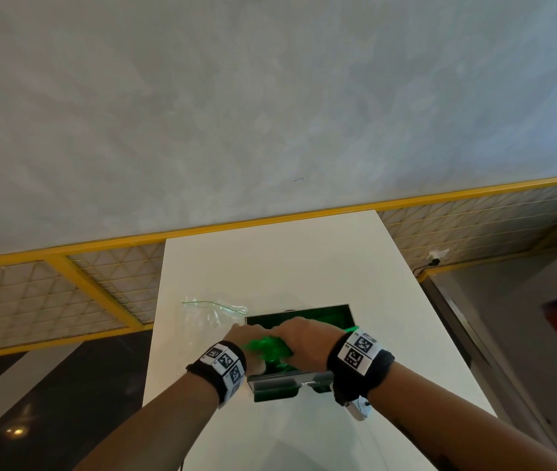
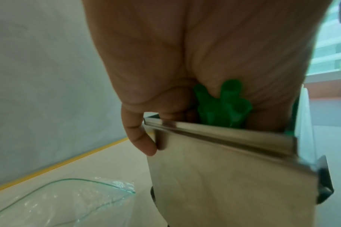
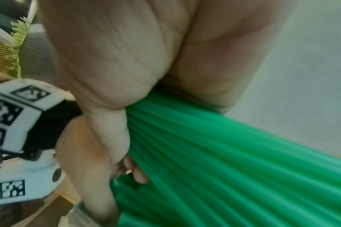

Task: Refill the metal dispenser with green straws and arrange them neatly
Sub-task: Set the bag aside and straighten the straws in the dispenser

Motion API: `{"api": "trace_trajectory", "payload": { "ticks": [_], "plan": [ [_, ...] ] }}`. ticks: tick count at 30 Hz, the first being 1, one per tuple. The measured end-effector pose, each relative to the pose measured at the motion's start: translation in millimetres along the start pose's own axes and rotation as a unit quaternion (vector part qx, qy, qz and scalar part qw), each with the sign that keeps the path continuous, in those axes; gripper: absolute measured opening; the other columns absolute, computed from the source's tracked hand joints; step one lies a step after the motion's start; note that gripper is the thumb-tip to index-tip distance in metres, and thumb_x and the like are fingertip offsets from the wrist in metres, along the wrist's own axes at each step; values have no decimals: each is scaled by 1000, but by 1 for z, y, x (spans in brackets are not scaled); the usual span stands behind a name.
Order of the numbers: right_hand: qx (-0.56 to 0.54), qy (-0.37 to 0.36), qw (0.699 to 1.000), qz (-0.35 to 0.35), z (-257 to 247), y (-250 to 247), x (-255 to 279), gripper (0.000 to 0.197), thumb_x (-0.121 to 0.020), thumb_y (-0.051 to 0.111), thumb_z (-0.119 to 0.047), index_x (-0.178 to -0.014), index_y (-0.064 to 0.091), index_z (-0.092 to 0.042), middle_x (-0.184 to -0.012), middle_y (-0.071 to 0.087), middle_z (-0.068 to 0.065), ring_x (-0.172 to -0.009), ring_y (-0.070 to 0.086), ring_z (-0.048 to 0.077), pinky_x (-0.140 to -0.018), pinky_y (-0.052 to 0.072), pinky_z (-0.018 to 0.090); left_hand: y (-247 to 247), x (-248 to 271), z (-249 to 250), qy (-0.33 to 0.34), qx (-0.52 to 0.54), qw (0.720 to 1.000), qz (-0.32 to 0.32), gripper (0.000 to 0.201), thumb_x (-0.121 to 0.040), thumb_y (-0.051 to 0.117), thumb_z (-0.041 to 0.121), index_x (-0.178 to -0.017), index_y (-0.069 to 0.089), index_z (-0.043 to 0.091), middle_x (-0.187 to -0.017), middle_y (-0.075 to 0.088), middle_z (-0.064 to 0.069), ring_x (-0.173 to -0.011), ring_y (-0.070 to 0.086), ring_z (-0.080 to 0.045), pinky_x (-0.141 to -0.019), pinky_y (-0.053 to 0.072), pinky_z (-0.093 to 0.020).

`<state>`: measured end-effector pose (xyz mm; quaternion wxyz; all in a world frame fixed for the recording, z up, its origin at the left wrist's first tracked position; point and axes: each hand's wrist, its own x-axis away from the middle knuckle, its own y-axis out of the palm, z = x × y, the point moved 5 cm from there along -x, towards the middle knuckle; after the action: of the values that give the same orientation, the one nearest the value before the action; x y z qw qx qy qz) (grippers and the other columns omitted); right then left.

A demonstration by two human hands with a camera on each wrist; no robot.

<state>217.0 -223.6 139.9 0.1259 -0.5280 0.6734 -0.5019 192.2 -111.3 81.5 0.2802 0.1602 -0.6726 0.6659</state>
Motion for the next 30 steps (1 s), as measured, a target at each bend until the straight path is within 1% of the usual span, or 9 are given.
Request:
{"api": "trace_trajectory", "payload": {
  "ticks": [3,5,9,13,17,19,22,28,30],
  "plan": [
    [17,30,999,-16,13,17,-2,16,-90,61,-18,-101,58,-28,-91,65,-1,-78,66,19,-76,60,41,-6,3,0,25,51,997,49,16,-93,56,32,-108,56,27,-96,70,2,-94,65,-27,-96,36,-46],
    [22,45,998,-27,20,26,-4,13,-88,61,-20,-98,61,-28,-88,65,-3,-77,66,20,-74,60,40,-5,2,-2,25,78,995,56,21,-90,60,38,-106,53,27,-89,68,3,-87,63,-27,-95,33,-49],
    [24,53,998,-39,23,35,-5,16,-89,61,-21,-104,65,-24,-90,65,-1,-77,65,21,-70,56,34,-6,4,1,22,76,995,55,22,-91,61,33,-108,51,23,-89,67,-2,-84,61,-29,-94,34,-50],
    [31,62,997,-26,25,38,-5,23,-87,60,-27,-110,66,-25,-99,67,0,-84,67,24,-77,60,41,-12,6,2,18,82,994,63,25,-87,67,31,-106,53,22,-96,65,-4,-90,63,-31,-93,46,-51],
    [36,62,997,-20,26,41,-2,31,-90,60,-29,-121,62,-27,-108,67,2,-93,66,27,-79,59,43,-24,12,-1,11,50,998,40,19,-90,65,27,-104,55,20,-98,65,-3,-95,61,-28,-94,38,-51],
    [36,60,997,-25,26,44,-1,34,-91,60,-31,-125,60,-28,-111,65,0,-94,66,27,-78,59,43,-30,16,-10,-5,53,998,28,16,-88,60,12,-103,59,19,-98,64,-4,-92,62,-27,-92,45,-48],
    [37,58,997,-20,25,47,-1,36,-92,60,-30,-128,59,-28,-117,63,0,-98,66,27,-78,59,42,-38,25,-25,-17,105,994,31,27,-84,53,2,-101,67,19,-100,66,-6,-85,65,-24,-77,58,-40],
    [35,62,997,-11,21,53,-3,37,-94,59,-32,-129,59,-23,-118,61,4,-103,65,31,-81,58,44,-33,44,-56,-40,176,982,59,38,-95,54,9,-128,63,27,-124,63,2,-111,61,-19,-93,51,-33],
    [24,63,998,-11,19,54,-6,36,-95,58,-38,-127,60,-21,-118,62,6,-103,65,31,-84,58,44,-29,48,-59,-32,211,975,56,36,-97,57,10,-127,64,28,-121,65,3,-103,61,-14,-86,49,-28]
  ]
}}
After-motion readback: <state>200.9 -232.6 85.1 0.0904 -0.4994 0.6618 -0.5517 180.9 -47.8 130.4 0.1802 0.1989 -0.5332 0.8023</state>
